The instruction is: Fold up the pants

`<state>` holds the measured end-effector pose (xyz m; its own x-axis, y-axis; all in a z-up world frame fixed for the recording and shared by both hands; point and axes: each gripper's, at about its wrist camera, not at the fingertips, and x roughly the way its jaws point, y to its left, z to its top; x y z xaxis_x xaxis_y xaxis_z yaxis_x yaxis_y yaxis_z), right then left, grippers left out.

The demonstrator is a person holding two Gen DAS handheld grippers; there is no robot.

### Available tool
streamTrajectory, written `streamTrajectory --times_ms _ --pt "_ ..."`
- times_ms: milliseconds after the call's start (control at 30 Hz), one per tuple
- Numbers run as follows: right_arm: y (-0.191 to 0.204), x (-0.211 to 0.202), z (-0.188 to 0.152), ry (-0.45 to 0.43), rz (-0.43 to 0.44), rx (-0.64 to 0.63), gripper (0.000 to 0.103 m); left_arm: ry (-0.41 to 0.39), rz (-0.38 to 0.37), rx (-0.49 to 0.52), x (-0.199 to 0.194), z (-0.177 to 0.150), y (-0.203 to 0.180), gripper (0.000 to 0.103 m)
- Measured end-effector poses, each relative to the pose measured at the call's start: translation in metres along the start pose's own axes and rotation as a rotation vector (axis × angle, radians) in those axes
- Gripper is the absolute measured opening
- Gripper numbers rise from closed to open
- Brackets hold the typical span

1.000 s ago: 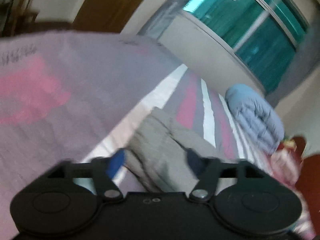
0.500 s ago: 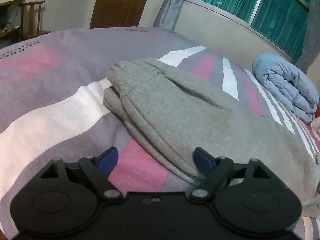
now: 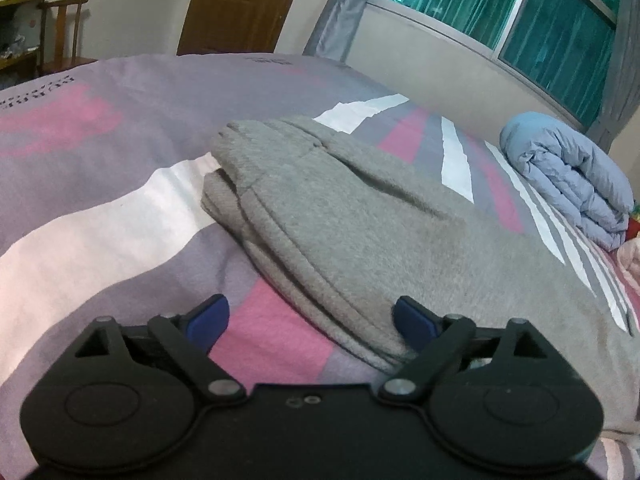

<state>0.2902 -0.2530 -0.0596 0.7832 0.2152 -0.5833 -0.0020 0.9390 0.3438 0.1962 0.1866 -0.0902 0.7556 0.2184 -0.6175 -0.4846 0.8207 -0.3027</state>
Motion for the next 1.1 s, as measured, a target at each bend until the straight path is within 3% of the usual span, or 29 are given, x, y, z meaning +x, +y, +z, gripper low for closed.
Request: streamTrajectory --times_ms 233,267,300,467,533,600,633,733,800,833,867,967,1100 --pt "0.004 0.045 0.031 0.021 -0.178 -0.184 0.043 0.005 -0.001 -0.003 0.000 0.001 -0.001 0.086" --pt "-0.004 0.048 0.031 0.029 -0.197 -0.185 0.025 0.005 -0.002 -0.002 0.001 0.001 -0.001 0.087" --pt "-0.015 0.045 0.027 0.032 -0.198 -0.162 0.013 0.005 -0.002 0.000 0.001 0.001 -0.001 0.087" --pt "-0.072 0.010 -0.009 0.036 -0.144 0.030 0.011 0.005 -0.009 0.005 0.001 0.001 0.000 0.087" --pt "-0.104 0.008 -0.029 0.051 -0.121 0.183 0.000 0.005 -0.005 0.006 0.001 0.001 -0.001 0.087" --pt "-0.122 0.003 -0.029 0.040 -0.068 0.276 0.000 0.004 -0.002 0.005 0.001 0.001 -0.002 0.087" --pt "-0.122 0.000 -0.022 0.026 -0.062 0.255 0.000 0.003 -0.002 0.005 0.001 0.001 -0.002 0.087" --pt "-0.102 -0.012 0.000 -0.061 -0.097 0.057 0.010 -0.001 -0.004 -0.005 0.001 0.001 -0.002 0.087" --pt "-0.087 -0.014 0.013 -0.078 -0.094 -0.041 0.034 -0.009 -0.014 -0.023 -0.001 0.001 0.001 0.087" --pt "-0.080 -0.015 0.017 -0.093 -0.103 -0.077 0.052 -0.010 -0.020 -0.032 -0.001 0.001 0.002 0.087" --pt "-0.073 -0.018 0.021 -0.119 -0.115 -0.116 0.059 -0.009 -0.019 -0.033 -0.001 0.001 0.002 0.087" --pt "-0.048 -0.013 0.027 -0.149 -0.128 -0.264 0.059 -0.005 0.002 -0.012 0.000 0.001 -0.003 0.087" --pt "-0.027 0.027 0.026 -0.089 -0.223 -0.431 0.059 0.005 0.012 -0.006 0.000 0.003 -0.006 0.087"
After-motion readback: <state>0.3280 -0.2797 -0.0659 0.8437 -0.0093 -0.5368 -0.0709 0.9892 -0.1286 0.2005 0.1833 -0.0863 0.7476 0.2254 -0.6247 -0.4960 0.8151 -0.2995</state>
